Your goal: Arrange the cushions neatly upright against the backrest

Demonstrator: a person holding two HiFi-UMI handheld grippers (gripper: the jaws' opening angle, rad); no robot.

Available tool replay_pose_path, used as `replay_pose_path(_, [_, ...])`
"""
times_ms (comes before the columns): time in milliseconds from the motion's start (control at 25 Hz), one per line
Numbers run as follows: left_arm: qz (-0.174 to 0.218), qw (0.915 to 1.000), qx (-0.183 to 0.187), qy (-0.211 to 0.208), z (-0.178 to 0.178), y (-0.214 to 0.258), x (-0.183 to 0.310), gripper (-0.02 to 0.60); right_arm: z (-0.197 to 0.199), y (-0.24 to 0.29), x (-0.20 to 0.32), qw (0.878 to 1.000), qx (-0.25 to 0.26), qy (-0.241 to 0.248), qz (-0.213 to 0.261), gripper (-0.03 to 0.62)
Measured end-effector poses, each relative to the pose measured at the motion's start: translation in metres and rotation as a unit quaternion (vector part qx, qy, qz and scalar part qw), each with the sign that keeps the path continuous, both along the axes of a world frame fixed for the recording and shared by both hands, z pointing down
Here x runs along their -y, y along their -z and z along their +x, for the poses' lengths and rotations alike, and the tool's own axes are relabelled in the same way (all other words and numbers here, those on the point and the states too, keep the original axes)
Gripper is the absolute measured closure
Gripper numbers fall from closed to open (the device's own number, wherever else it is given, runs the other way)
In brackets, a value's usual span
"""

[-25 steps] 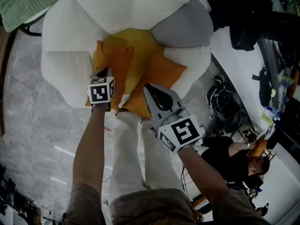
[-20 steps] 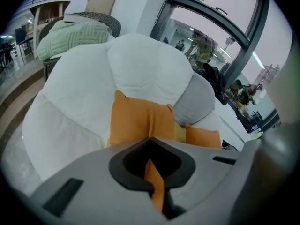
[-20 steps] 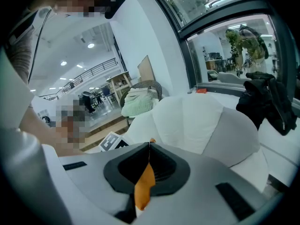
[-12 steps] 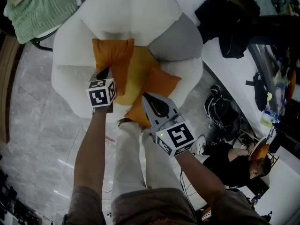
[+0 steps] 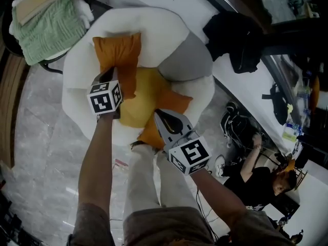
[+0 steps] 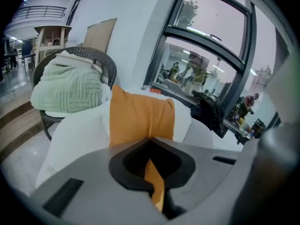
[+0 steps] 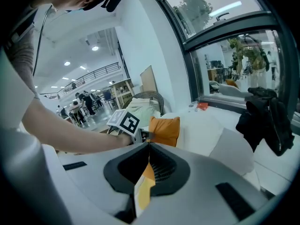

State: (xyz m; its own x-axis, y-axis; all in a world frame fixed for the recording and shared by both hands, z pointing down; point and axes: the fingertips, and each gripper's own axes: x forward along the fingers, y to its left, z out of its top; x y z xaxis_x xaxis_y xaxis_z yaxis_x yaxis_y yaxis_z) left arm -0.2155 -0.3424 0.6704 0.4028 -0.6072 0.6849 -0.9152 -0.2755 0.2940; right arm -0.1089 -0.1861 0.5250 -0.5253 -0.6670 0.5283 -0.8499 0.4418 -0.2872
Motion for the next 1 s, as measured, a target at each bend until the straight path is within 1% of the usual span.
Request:
replay_pose_path(200, [-0.005, 1.0000, -0.001, 0.005, -0.004, -0.008, 0.013, 0.574, 0.000, -0.003, 0.008, 1.000, -0.002, -0.007, -0.004, 0.574])
replay_pose_path(520, [-0.020, 0.9998, 0.005, 0.004, -0.008, -0.055, 0.017, 0.574, 0.002, -0.029, 0.015, 1.000, -0.005, -0.023, -0.016, 0.574])
replay_pose_path(680, [-0.011, 0.9999, 0.008, 0.004, -0.007, -0.065, 0.016, 0.574, 0.004, -0.043, 0.010, 0.999, -0.007, -0.031, -0.026, 0.574])
replay_pose_path(840, [-0.004, 0.9997, 0.023, 0.000, -0.011, -0.069, 0.015, 0.572, 0.003, -0.049, 0.008, 0.999, -0.006, -0.038, -0.032, 0.574])
replay_pose_path(920, [0.002, 0.9995, 0.031, -0.001, -0.013, -0.070, 0.014, 0.563, 0.002, -0.048, 0.008, 0.999, -0.003, -0.043, -0.030, 0.574])
replay_pose_path(1000, [0.007, 0.9993, 0.035, 0.007, -0.015, -0.070, 0.014, 0.549, 0.002, -0.048, 0.008, 0.999, 0.000, -0.044, -0.027, 0.574])
